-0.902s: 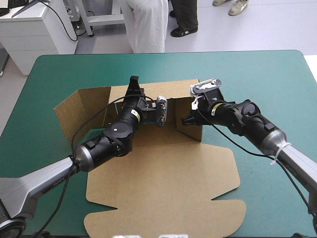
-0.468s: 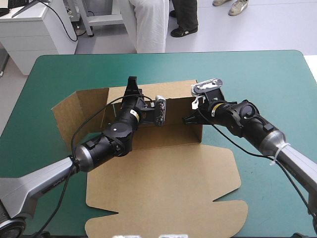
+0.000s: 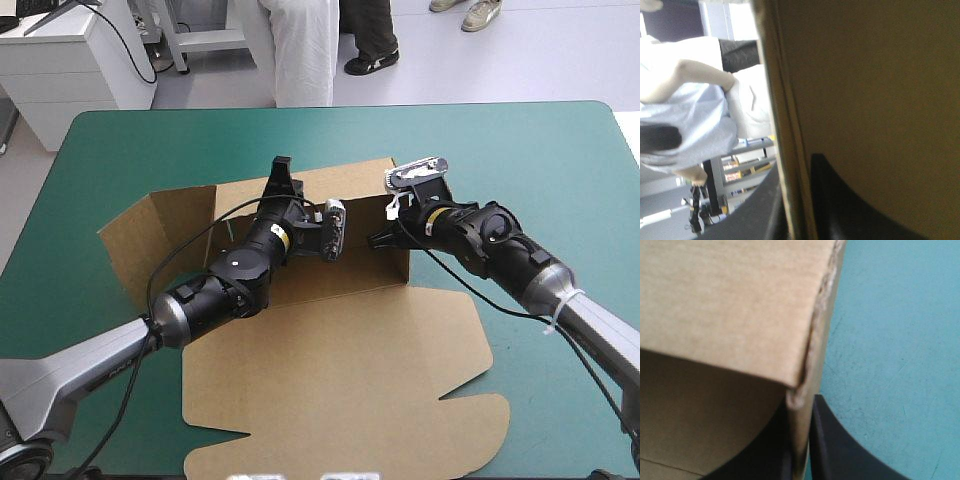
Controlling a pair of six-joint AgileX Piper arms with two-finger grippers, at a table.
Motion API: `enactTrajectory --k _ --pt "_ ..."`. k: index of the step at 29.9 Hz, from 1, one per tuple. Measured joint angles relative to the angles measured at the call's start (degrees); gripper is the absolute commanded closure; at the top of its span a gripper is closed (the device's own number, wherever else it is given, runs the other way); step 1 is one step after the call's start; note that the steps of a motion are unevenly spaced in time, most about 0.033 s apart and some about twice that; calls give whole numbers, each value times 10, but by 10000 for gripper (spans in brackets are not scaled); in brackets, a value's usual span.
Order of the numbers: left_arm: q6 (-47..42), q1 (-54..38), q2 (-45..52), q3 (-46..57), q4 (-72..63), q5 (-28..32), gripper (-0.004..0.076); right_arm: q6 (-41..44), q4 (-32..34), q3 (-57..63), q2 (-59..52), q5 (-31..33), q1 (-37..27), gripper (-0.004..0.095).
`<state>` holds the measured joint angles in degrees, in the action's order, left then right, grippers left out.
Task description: Fold the box
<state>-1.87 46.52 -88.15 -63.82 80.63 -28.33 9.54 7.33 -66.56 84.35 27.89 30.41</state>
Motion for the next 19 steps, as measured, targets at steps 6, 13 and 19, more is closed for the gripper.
enactTrajectory --k 6,13,19 --pt "6 4 -1 0 12 23 262 9 9 0 0 -13 3 926" --pt "5 22 -1 0 12 3 262 70 71 0 5 -25 3 926" --pt "-8 84 4 0 8 -67 262 115 112 -2 33 -40 3 926"
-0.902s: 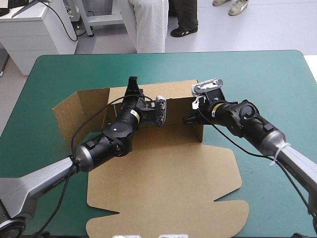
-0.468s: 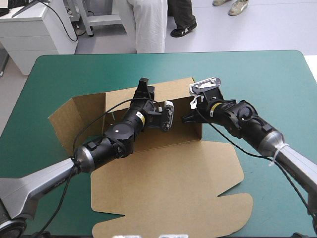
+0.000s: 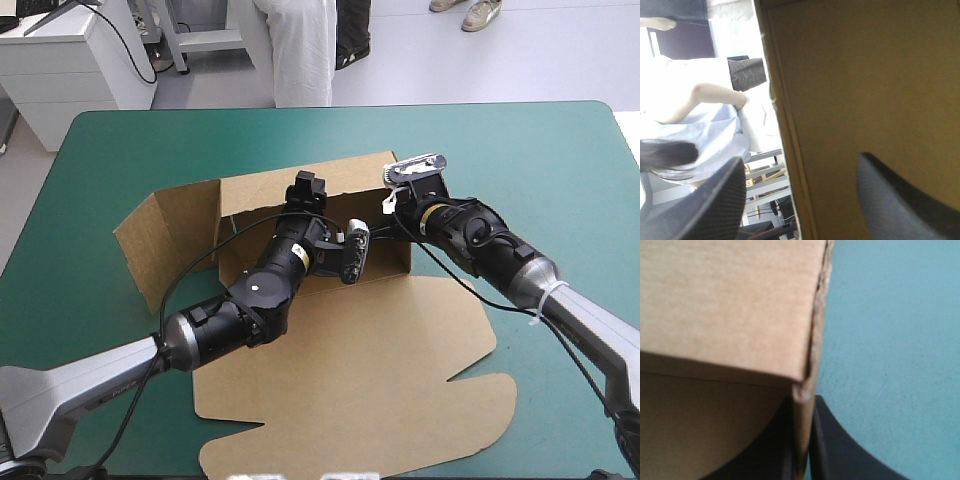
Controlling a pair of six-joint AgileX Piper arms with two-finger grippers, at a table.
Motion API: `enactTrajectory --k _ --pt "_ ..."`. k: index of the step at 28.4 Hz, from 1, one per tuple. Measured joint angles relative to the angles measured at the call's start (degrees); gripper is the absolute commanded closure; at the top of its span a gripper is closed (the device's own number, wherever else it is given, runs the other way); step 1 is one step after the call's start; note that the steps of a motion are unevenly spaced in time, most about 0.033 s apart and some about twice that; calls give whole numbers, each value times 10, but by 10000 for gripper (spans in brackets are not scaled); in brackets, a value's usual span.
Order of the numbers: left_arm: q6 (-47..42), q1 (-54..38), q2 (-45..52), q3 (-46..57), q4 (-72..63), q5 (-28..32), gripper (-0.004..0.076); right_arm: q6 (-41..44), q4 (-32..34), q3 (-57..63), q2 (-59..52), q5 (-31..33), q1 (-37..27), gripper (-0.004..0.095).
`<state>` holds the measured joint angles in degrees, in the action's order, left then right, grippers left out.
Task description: Fold the box
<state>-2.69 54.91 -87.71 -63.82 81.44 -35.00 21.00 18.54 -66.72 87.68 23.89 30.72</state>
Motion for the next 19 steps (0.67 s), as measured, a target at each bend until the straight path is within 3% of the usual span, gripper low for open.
enactTrajectory --k 8,12,16,19 --pt "-13 60 27 0 -7 -75 266 6 7 -2 10 -16 -27 926" --pt "-14 91 51 0 -12 -97 314 5 7 -4 11 -9 -49 931" --pt "-16 96 68 0 -15 -108 477 2 7 -6 6 6 -54 931" --pt "-16 70 70 -10 -15 -116 707 0 7 -6 -9 31 -56 931"
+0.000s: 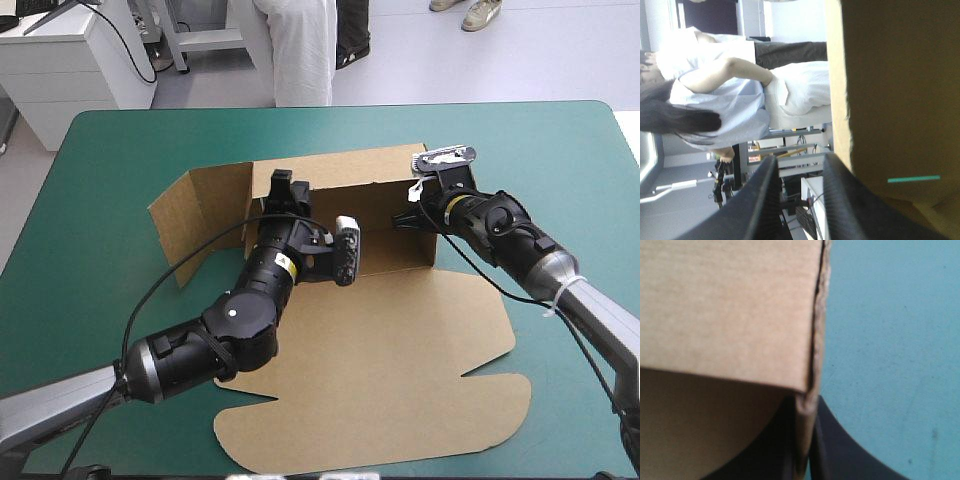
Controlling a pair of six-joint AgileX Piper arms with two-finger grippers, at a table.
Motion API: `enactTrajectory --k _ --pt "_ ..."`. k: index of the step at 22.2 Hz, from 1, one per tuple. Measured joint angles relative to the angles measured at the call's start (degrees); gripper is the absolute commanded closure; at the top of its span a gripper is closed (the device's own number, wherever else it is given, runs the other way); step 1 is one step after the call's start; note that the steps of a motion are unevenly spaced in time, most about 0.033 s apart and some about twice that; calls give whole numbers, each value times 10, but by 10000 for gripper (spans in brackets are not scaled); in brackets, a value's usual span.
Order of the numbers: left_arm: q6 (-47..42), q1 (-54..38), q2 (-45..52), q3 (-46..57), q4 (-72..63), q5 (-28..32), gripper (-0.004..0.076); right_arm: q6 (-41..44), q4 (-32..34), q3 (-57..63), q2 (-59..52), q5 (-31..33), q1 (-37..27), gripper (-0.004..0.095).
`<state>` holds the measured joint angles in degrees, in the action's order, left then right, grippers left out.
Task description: Fold the box
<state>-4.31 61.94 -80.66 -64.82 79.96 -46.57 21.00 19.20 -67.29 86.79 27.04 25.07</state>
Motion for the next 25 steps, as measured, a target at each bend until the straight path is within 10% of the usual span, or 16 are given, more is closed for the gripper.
enactTrajectory --k 8,17,25 --pt "0 -149 0 -74 -68 38 727 -38 -4 -58 -26 126 -1 931" --pt "111 -341 7 -126 -437 41 727 -124 -22 -208 -26 260 -9 932" --pt "189 -379 73 -127 -626 24 734 -229 -145 -341 58 370 -120 931"
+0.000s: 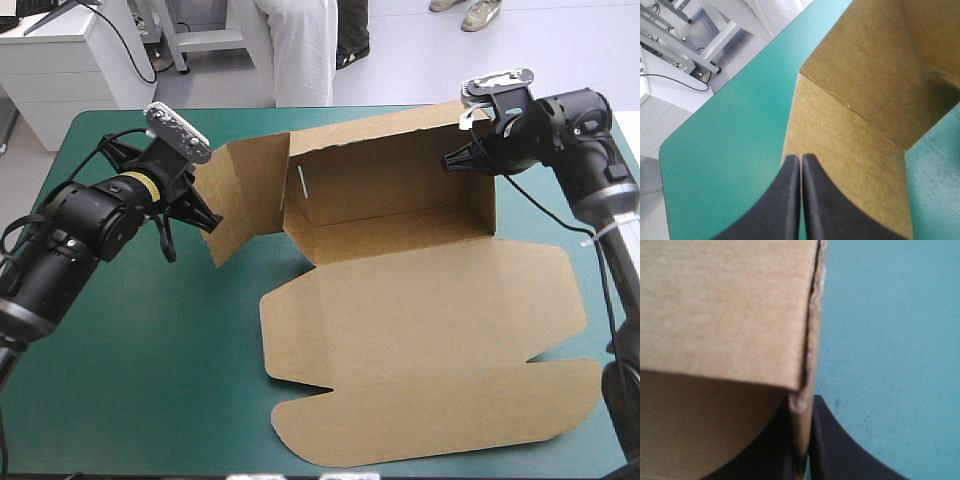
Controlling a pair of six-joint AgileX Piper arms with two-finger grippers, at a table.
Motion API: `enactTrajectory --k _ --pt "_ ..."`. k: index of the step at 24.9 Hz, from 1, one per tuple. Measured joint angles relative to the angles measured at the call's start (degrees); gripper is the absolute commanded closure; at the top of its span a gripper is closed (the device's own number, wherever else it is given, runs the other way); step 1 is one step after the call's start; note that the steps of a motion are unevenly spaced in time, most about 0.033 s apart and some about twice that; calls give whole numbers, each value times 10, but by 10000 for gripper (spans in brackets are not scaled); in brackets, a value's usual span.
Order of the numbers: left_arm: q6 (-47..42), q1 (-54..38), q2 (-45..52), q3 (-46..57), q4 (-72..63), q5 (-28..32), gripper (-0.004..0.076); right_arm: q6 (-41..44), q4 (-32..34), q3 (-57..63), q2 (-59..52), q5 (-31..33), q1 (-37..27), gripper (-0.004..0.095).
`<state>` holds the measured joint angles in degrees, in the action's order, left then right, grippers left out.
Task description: Fold the box
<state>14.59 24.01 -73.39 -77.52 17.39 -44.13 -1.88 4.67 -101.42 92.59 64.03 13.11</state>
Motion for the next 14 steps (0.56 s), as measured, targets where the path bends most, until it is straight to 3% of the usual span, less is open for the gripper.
enactTrajectory --k 4,10,14 --pt "2 0 54 0 -34 -11 734 -26 -16 -65 78 48 -26 931" --pt "-20 0 121 52 -52 2 734 -42 -29 -135 174 55 -28 932" --pt "-68 0 205 187 -56 96 734 -45 -38 -176 241 42 -30 932"
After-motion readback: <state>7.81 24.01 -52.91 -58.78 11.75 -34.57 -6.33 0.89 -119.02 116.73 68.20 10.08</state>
